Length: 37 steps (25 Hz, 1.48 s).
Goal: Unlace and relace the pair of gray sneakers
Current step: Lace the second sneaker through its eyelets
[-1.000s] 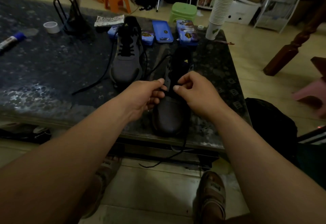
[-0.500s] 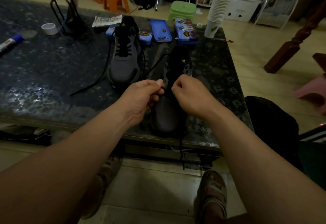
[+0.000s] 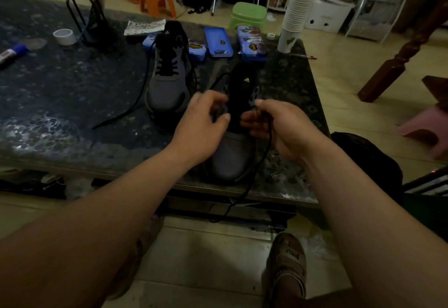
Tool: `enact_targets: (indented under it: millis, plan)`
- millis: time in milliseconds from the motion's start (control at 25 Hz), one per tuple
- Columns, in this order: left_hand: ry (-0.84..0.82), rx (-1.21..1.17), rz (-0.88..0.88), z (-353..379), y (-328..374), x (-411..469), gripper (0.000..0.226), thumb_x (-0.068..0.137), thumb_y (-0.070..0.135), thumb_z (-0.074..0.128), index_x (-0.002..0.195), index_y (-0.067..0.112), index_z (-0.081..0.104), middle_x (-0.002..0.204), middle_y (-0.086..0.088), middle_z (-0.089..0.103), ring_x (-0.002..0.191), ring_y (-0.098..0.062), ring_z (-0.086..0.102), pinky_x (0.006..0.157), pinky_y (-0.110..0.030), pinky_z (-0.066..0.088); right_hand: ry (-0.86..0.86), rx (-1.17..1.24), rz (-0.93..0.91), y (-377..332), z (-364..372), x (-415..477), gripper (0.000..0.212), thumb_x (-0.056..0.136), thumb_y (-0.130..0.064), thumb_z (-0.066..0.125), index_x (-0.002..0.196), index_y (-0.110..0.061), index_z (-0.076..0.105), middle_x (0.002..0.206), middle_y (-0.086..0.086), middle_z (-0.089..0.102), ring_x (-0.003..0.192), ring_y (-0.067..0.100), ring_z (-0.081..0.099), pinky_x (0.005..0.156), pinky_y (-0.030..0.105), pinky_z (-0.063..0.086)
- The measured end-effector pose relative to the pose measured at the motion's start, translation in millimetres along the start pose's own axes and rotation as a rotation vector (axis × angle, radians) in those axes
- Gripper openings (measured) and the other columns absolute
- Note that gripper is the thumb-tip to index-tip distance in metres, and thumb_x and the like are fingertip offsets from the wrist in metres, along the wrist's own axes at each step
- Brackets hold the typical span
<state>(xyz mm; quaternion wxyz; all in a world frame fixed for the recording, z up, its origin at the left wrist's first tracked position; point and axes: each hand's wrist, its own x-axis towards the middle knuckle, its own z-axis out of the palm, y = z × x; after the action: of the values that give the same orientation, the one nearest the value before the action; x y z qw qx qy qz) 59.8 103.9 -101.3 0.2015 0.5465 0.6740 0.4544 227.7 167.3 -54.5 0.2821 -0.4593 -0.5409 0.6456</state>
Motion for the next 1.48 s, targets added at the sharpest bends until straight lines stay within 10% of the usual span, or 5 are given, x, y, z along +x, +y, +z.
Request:
enact_targets:
  millis: [240,520,800,1320,1480]
  plan:
    - [-0.123,-0.043,0.076,-11.6,25.7,17.2,0.009,0.094,0.028,0.069,0.086,0.028,0.065,0.075,0.010,0.064,0.076,-0.008,0.059,0.076,-0.031,0.047,-0.062,-0.186,-0.163,-11.4,-16.9,-2.8,0.014,0.100,-0.025,0.066,0.095,-0.013,0.063,0.064,-0.001,0.050,0.048,0.008,0.041,0.047,0.024,0.038]
    - [0.097,-0.686,-0.462,-52.4,8.4,33.3,0.017,0.095,0.014,0.055,0.079,0.020,0.055,0.062,0.003,0.053,0.044,-0.011,0.036,0.046,-0.024,0.027,0.328,-0.464,-0.157,-1.7,-63.7,18.8,0.018,0.101,-0.033,0.065,0.098,-0.016,0.071,0.079,-0.006,0.067,0.068,0.009,0.060,0.061,0.029,0.044]
    - [0.195,-0.658,-0.553,-71.5,-4.6,39.3,0.014,0.100,0.021,0.059,0.086,0.021,0.055,0.066,0.001,0.053,0.043,-0.010,0.039,0.044,-0.020,0.030,0.346,-0.783,-0.270,-8.7,-32.4,29.6,0.028,0.095,-0.018,0.061,0.122,-0.024,0.065,0.116,-0.004,0.057,0.102,0.011,0.057,0.086,0.029,0.045]
    - [0.054,-0.600,-0.370,-48.7,13.4,30.1,0.016,0.105,0.024,0.057,0.092,0.016,0.063,0.070,0.001,0.067,0.058,-0.011,0.058,0.056,-0.023,0.048,0.515,-1.243,-0.334,0.3,48.8,28.1,0.024,0.100,-0.035,0.059,0.115,-0.017,0.057,0.105,0.007,0.070,0.094,0.032,0.067,0.067,0.034,0.040]
    - [0.093,-0.615,-0.417,-46.1,11.3,31.7,0.016,0.105,0.023,0.055,0.093,0.016,0.063,0.071,0.002,0.068,0.055,-0.011,0.059,0.057,-0.026,0.044,0.420,-0.909,-0.255,-0.8,43.2,33.8,0.010,0.092,-0.028,0.064,0.087,-0.020,0.066,0.083,-0.006,0.066,0.079,0.018,0.064,0.066,0.035,0.048]
